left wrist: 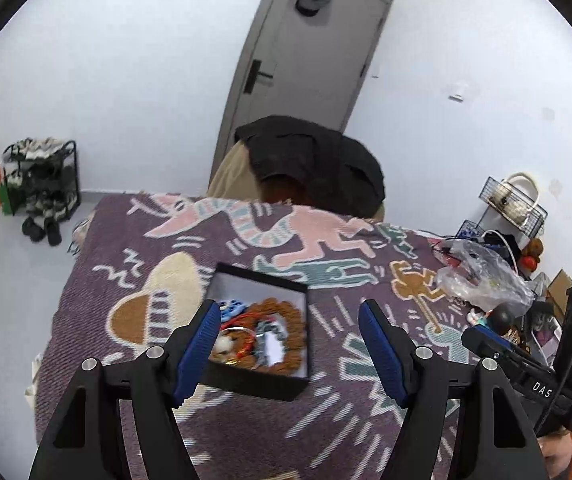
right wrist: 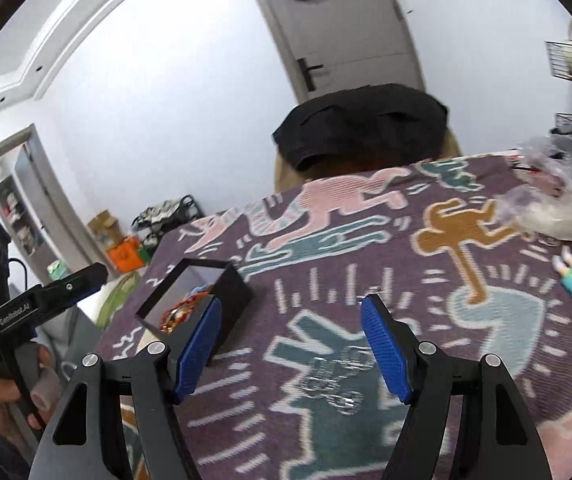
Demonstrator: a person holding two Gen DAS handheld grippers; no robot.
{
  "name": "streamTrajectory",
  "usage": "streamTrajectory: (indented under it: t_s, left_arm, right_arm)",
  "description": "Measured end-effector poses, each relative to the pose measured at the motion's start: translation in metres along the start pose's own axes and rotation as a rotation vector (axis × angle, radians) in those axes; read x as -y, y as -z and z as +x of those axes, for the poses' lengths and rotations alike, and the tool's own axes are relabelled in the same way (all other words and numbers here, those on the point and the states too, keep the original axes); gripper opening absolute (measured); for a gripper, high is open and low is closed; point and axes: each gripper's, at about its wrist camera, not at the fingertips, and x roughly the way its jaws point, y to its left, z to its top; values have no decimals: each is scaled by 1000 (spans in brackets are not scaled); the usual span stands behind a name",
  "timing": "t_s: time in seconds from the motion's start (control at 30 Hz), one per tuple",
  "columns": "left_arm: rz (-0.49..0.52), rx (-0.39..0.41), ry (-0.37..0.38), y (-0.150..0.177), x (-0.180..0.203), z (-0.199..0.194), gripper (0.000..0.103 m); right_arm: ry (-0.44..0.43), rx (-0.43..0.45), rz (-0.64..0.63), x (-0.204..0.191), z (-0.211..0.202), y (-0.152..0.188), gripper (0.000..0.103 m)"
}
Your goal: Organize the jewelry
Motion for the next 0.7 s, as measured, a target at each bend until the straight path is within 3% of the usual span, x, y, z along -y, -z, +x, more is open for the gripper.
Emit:
streamTrajectory:
  t_s: [0.17, 0.3, 0.4, 0.6, 0.63, 0.7]
  left_arm:
    - [2, 38, -16, 4, 19, 0, 78]
    - [-31, 75, 5, 9, 28, -6, 78]
    - [-28, 58, 42, 10, 39, -9, 78]
    - [70, 47, 10, 12, 66, -17, 78]
    - [87, 51, 8, 13, 71, -19, 78]
    - [110, 55, 4, 15, 79, -20, 86]
  right_arm:
    - [37, 12, 17, 20, -21, 1, 72]
    - [101, 17, -26, 25, -40, 3, 72]
    - [103, 30, -9, 33, -53, 3, 72]
    - [161, 92, 3, 43, -80, 2, 73]
    - [160, 100, -1, 45, -85, 1, 74]
    - [162, 119, -7, 46, -94, 0, 94]
